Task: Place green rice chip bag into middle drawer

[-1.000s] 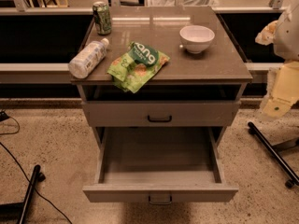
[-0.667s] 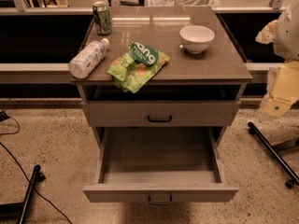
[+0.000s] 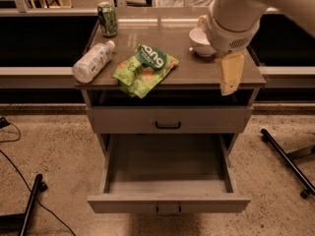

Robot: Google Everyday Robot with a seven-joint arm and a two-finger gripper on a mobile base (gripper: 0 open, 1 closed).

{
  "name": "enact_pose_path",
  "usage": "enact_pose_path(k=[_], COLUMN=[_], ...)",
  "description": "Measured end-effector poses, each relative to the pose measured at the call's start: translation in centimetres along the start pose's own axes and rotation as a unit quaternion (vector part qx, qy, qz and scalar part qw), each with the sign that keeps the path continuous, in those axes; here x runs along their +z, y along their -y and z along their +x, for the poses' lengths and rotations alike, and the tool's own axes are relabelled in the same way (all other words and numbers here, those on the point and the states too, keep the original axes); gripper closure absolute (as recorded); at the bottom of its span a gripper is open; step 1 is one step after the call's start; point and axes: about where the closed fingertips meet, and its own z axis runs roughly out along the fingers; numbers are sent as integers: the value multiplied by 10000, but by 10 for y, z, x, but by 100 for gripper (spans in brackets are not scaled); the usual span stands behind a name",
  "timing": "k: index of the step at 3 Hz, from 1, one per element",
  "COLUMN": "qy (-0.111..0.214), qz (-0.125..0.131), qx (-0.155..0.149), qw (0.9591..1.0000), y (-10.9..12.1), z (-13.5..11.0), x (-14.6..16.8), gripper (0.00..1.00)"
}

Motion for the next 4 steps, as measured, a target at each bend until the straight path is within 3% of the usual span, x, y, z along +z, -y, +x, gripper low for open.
enact_pose_path(k=[1, 2, 3, 4], qy=[417, 562, 905, 1304], qz=[-46, 76, 8, 62], qx=[-724, -1076, -1652, -2433], qw=[9965, 9926, 9821, 9611], y=[27, 38, 50, 67], z=[-5, -8, -38, -64], x=[33, 31, 52, 79], gripper=[0, 0, 0, 0])
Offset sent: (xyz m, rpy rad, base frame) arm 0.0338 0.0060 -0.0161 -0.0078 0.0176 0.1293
